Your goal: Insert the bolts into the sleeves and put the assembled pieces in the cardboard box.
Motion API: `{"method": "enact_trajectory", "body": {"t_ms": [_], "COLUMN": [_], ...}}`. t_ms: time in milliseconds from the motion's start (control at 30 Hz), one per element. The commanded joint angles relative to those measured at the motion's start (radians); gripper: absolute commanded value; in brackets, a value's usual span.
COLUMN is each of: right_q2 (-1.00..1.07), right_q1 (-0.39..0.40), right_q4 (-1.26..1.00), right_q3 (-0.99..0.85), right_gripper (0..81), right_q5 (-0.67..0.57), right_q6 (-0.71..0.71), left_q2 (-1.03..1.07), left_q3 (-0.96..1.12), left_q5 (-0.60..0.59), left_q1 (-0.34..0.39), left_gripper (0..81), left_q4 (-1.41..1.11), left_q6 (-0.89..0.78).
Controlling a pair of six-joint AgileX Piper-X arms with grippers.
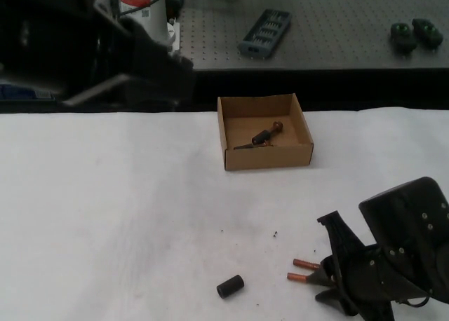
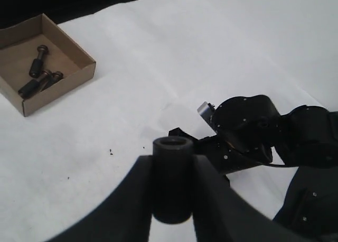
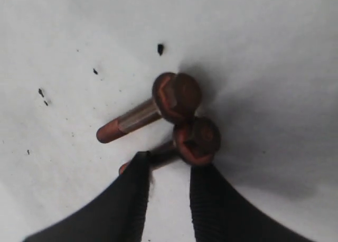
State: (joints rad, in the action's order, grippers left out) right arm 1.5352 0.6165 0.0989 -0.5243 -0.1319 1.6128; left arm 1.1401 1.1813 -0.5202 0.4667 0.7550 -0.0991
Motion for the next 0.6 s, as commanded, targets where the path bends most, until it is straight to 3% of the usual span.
{"method": "enact_trajectory", "body": {"t_ms": [0,567], "right_q2": [0.018,0.057], "right_q1": [-0.027,-0.056], "right_q4": [0.001,0.001], "right_q3": [-0.001,-0.001], "right_gripper": [22.9,22.9], "right_q5": [0.029,0.034], "right_q6": [-0.048,-0.065], "left_q2": [-0.011,-0.065], "left_q3": [-0.025,-0.249], "left_q5": [-0.009,-0.009], "left_q1": [0.004,0.112], "left_gripper": [12.5,12.5], "left_q4": [-0.028,-0.129], "left_q6": [0.017,-0.021]}}
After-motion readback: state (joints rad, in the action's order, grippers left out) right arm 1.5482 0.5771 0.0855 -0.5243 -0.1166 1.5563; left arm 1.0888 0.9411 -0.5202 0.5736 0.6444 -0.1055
